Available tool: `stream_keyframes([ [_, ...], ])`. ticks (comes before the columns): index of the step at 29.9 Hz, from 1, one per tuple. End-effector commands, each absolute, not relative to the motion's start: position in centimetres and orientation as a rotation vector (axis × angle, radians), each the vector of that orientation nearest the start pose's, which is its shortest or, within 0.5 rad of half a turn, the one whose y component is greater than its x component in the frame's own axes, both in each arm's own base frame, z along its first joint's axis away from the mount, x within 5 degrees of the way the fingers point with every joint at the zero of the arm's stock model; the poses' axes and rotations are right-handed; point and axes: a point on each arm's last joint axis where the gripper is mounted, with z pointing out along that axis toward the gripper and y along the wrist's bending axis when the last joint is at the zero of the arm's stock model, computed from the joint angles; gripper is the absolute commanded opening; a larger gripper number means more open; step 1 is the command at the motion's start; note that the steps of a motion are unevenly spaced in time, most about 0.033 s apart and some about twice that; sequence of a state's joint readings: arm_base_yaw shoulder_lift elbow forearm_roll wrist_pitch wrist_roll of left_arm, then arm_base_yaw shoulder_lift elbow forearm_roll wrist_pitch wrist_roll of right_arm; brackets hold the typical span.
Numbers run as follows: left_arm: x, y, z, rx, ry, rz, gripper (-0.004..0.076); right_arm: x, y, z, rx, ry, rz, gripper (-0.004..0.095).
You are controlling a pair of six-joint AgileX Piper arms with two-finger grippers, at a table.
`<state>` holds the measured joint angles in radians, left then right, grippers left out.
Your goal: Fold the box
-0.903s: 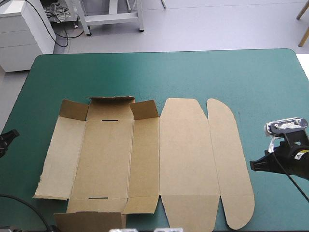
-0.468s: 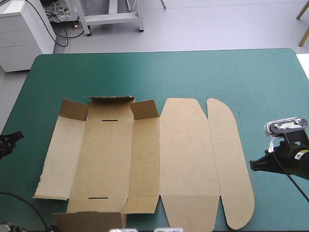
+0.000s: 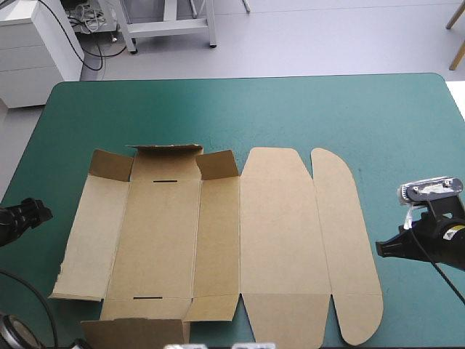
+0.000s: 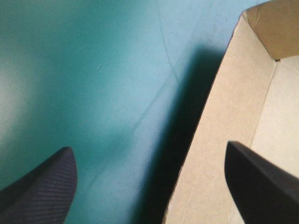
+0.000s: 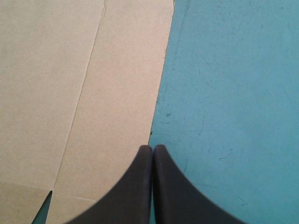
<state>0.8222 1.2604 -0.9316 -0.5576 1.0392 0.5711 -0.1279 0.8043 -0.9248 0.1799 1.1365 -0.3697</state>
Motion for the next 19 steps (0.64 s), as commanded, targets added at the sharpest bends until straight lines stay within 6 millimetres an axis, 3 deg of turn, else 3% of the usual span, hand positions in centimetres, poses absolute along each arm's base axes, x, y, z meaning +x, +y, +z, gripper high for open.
stream_keyframes([
  [1,19.3,13.6,29.1,-0.506,2.464,-0.362,0.0613,12.9,-0.2,36.5,-0.261,2.391,0.009,-0.0021],
  [9,18.1,12.3,23.7,-0.350,2.580,-0.449,0.0613,12.9,-0.2,36.5,-0.262,2.393,0.007,-0.0021],
  [14,17.5,11.5,21.9,-0.320,2.619,-0.468,0.0599,12.9,-0.2,36.5,-0.262,2.393,0.007,-0.0021],
  [19,18.4,10.2,21.6,-0.170,2.652,-0.490,0.0569,12.9,-0.2,36.5,-0.263,2.393,0.005,-0.0021],
])
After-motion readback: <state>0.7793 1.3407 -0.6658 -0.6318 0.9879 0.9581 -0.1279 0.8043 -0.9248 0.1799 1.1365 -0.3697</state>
